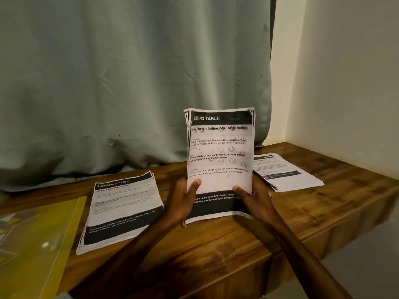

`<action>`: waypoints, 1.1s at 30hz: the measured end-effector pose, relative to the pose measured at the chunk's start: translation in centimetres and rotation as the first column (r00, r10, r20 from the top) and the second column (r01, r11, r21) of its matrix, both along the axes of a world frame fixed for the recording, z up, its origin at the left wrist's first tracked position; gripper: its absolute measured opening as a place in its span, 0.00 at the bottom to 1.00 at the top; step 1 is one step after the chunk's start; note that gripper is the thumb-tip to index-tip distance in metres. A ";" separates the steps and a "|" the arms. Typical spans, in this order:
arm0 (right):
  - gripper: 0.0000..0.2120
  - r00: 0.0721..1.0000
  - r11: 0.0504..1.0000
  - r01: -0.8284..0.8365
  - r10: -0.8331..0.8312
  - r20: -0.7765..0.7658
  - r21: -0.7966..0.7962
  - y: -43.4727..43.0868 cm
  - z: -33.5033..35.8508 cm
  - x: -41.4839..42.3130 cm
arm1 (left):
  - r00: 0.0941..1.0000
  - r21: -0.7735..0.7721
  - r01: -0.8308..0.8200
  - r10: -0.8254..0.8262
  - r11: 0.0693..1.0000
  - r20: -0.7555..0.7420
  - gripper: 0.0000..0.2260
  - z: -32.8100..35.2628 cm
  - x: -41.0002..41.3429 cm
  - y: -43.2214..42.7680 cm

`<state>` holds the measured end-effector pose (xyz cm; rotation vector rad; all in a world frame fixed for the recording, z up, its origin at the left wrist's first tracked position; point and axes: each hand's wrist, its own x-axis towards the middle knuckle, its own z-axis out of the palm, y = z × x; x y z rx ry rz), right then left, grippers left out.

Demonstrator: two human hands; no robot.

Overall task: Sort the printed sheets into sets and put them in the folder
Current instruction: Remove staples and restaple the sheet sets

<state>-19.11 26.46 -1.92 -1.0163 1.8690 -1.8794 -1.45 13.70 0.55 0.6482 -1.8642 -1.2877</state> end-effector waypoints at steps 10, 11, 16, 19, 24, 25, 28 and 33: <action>0.11 0.982 0.989 -0.134 0.141 0.125 -0.065 -0.3 3.8 -1.0 | 0.987 0.067 0.158 -0.159 0.985 0.014 0.12 2.3 1.8 -2.9; 0.11 0.976 0.987 -0.142 0.152 0.156 -0.076 -0.4 3.4 -0.6 | 0.992 0.067 0.127 -0.126 0.990 -0.015 0.11 3.2 1.7 -3.5; 0.12 0.931 0.963 -0.215 0.252 0.263 -0.161 0.0 2.5 1.1 | 0.995 0.013 -0.048 0.049 0.999 -0.081 0.14 7.3 0.5 -6.3; 0.11 0.921 0.960 -0.230 0.268 0.282 -0.160 0.4 2.6 1.5 | 0.986 -0.001 -0.117 0.116 0.993 -0.122 0.12 9.1 -0.1 -7.2; 0.10 0.925 0.962 -0.231 0.263 0.274 -0.146 1.0 2.9 1.4 | 0.980 0.023 -0.111 0.113 0.994 -0.161 0.10 10.7 0.0 -8.0; 0.10 0.929 0.964 -0.228 0.258 0.267 -0.138 1.1 3.0 1.3 | 0.979 0.017 -0.115 0.116 0.993 -0.167 0.09 10.9 0.0 -8.2; 0.09 0.937 0.970 -0.212 0.237 0.258 -0.120 1.3 3.1 1.0 | 0.983 -0.045 -0.110 0.102 0.993 -0.150 0.04 11.4 0.3 -8.4; 0.08 0.958 0.979 -0.179 0.196 0.207 -0.100 1.1 3.0 1.1 | 0.989 -0.018 -0.066 0.063 0.998 -0.133 0.10 11.4 0.6 -8.6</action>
